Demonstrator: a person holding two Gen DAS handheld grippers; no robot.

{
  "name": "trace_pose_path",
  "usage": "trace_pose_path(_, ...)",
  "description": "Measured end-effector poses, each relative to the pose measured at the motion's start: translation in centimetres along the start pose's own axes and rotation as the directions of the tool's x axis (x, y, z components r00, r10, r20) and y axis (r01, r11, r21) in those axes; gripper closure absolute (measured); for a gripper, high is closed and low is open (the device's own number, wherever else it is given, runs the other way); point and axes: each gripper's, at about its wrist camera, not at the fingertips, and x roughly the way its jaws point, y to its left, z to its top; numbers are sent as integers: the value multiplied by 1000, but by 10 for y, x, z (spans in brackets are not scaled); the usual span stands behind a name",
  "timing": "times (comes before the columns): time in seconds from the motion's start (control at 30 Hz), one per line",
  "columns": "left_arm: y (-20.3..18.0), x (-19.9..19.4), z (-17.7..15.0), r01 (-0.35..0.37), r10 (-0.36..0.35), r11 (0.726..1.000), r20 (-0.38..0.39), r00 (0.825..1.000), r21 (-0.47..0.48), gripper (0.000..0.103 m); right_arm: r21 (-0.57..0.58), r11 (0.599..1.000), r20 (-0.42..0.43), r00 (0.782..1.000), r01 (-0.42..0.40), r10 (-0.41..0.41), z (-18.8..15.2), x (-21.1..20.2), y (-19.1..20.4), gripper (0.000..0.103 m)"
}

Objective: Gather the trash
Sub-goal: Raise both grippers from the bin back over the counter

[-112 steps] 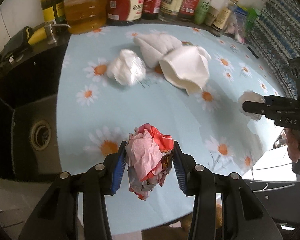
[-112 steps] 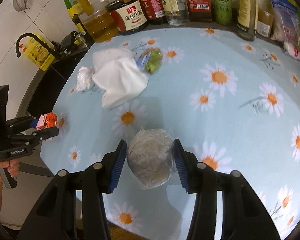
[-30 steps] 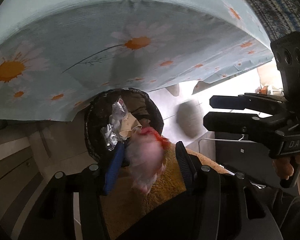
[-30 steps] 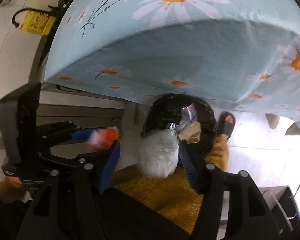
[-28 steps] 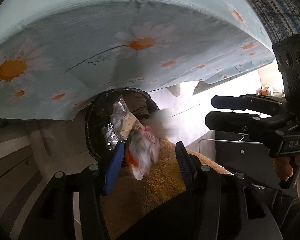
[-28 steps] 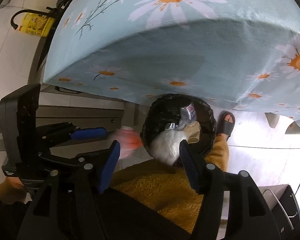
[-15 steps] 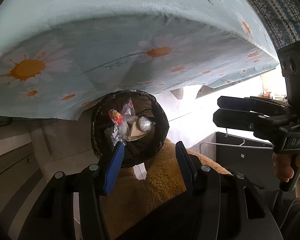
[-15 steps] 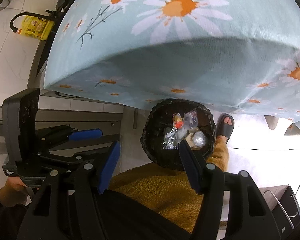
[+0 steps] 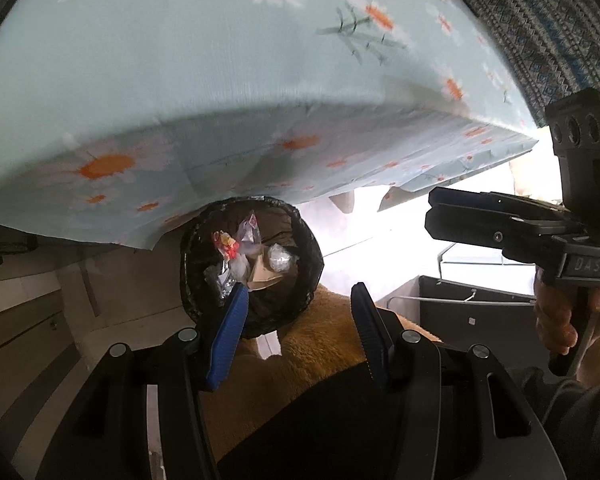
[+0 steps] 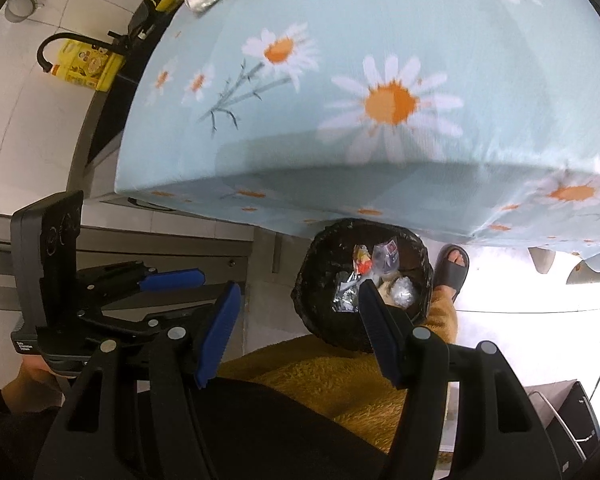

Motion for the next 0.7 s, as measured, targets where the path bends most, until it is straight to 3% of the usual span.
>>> trace_pose_path(0.5, -28, -59, 21, -12, 3, 998, 142, 990, 58, 51, -108, 994, 139, 990, 31, -15, 16, -61, 33, 35)
trace_pose_path(0.53, -31, -65, 22, -17, 7, 998, 156, 988, 64, 46, -113, 993, 152, 988, 33, -15, 19, -65, 35, 34)
trace_pose_path(0.57, -32, -69, 23, -21, 10, 998, 168, 986, 66, 34, -116, 993, 160, 987, 36, -17, 21, -68, 36, 33)
trace_pose_path(0.7, -38, -84, 30, -35, 18, 996, 216, 976, 76, 32, -142, 987, 192, 980, 70, -42, 36, -76, 39, 29)
